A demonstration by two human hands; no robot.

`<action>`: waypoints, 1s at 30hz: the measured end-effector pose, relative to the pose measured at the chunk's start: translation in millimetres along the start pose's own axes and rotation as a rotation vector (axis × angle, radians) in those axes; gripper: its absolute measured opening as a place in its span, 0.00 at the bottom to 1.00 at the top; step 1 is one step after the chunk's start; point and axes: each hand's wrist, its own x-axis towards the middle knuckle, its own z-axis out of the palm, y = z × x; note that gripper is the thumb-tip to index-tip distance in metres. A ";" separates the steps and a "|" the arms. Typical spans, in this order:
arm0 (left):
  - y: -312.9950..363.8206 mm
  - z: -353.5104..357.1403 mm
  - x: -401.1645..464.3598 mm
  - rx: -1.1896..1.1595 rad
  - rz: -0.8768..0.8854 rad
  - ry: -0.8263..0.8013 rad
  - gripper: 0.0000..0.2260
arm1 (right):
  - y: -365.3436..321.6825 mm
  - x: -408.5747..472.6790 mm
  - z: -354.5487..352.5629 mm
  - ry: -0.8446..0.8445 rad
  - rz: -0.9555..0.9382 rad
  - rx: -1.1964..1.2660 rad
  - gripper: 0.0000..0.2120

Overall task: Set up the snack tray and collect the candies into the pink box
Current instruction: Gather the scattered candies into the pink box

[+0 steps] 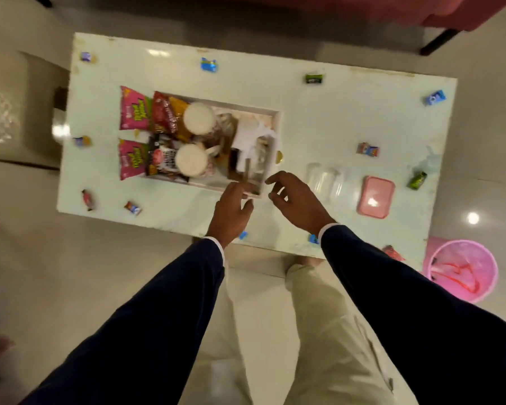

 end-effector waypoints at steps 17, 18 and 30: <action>-305.8 -306.5 -6.7 0.041 -0.310 0.277 0.16 | -167.4 146.7 334.9 -0.243 0.225 -0.569 0.29; -318.4 -319.6 -2.5 0.040 -0.359 0.281 0.19 | -174.3 155.3 349.2 -0.248 0.224 -0.641 0.32; -328.2 -328.8 44.3 0.194 -0.488 0.183 0.21 | -169.2 201.4 341.8 -0.401 0.288 -0.373 0.07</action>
